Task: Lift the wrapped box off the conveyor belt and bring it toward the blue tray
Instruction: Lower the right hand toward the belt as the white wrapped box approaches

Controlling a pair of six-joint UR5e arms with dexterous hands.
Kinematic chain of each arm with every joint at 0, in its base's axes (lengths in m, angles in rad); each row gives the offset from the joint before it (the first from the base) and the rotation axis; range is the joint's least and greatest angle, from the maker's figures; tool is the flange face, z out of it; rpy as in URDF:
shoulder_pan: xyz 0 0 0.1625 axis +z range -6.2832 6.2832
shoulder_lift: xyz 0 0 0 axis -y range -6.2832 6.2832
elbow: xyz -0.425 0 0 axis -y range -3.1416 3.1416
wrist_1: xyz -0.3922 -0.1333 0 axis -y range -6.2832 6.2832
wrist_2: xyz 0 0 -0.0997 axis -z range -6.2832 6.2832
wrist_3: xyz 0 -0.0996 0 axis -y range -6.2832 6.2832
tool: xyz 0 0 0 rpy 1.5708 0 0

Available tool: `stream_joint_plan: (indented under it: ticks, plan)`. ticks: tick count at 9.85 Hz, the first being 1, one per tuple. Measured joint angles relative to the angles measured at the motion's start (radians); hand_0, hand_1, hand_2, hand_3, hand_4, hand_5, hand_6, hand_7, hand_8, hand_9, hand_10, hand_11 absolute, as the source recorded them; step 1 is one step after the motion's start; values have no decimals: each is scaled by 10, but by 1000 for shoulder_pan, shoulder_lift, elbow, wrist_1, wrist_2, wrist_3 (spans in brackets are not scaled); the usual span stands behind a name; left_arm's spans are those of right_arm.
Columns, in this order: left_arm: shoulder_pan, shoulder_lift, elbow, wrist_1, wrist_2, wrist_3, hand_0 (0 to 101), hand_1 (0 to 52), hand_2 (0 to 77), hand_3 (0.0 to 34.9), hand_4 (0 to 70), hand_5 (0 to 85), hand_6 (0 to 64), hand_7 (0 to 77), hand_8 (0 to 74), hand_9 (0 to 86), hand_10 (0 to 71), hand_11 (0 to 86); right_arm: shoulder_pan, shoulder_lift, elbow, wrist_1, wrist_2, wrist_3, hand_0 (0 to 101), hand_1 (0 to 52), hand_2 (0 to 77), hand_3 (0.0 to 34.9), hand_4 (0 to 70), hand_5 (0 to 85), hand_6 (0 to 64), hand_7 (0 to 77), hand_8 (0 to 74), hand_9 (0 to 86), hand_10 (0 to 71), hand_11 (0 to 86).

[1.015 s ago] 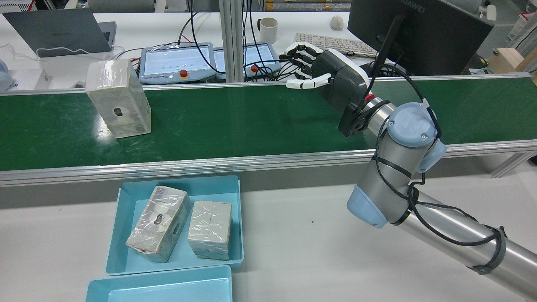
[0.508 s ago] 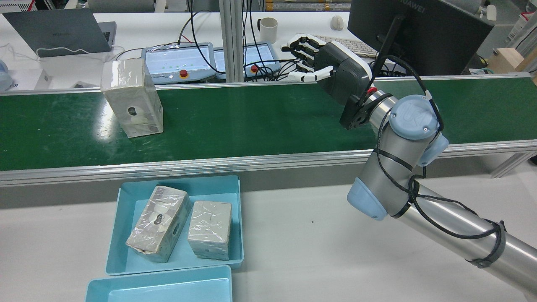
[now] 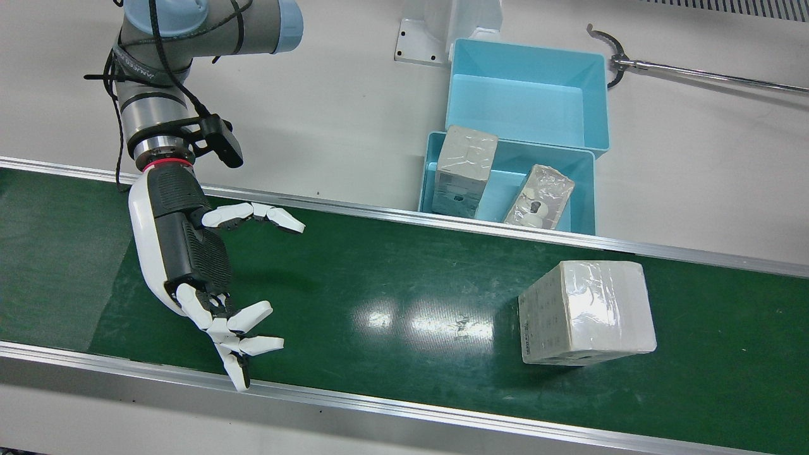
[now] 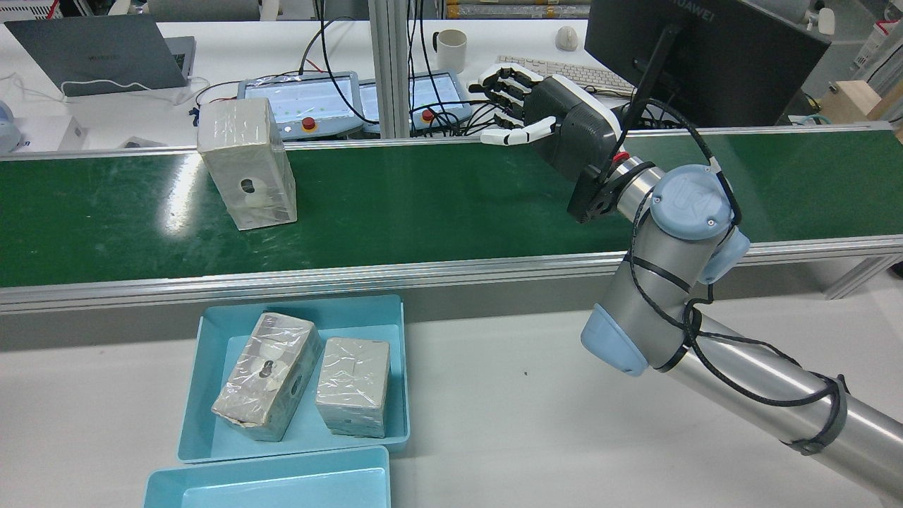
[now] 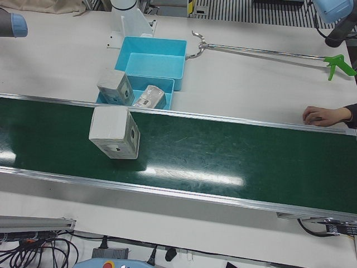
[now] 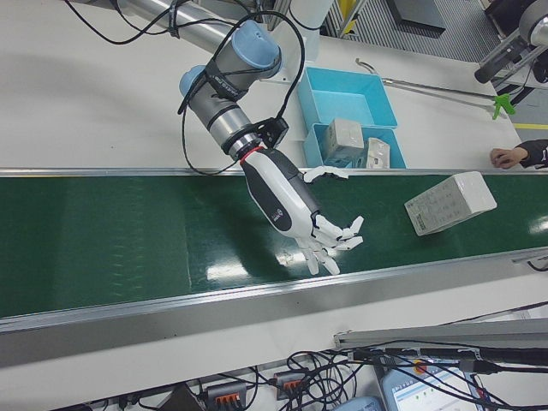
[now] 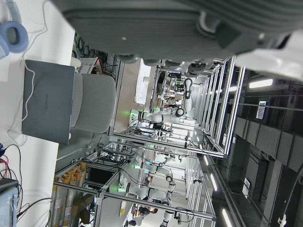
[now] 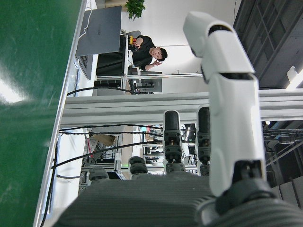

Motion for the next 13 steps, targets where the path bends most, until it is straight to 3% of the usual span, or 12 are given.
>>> stream_joint_plan:
  ticks: [1,4,5,7,11,12,13]
  plan:
    - [0,0,0,0,0,0,0,0,11,0,0,11,0,0,0,0,5,0,-2,-1,0,0,-1,-1,487,136,191,220,142,436,60,295,11,76,5,16]
    - [0,0,0,0,0,0,0,0,5,0,0,11,0,0,0,0,5,0,-6,-1,1,-1,-4,-2,475,109,125,229,142,415,22,289,0,71,5,16]
    - [0,0,0,0,0,0,0,0,11,0,0,11,0,0,0,0,0,0,-6,-1,0,-1,-4,-2,465,147,142,284,87,398,33,278,0,60,0,16]
    - [0,0,0,0,0,0,0,0,5,0,0,11,0,0,0,0,5,0,-7,0,-1,-1,-4,-2,473,147,185,286,87,398,33,273,0,60,0,16]
    - [0,0,0,0,0,0,0,0,5,0,0,11,0,0,0,0,5,0,-9,2,-3,-1,-4,-5,476,164,196,283,87,398,33,267,0,54,0,16]
    - [0,0,0,0,0,0,0,0,5,0,0,11,0,0,0,0,5,0,-12,3,-6,-1,-4,-7,475,147,202,260,93,409,33,267,0,54,0,11]
    - [0,0,0,0,0,0,0,0,5,0,0,11,0,0,0,0,5,0,-15,4,-10,-1,-4,-8,475,153,213,262,87,409,38,273,0,54,0,16]
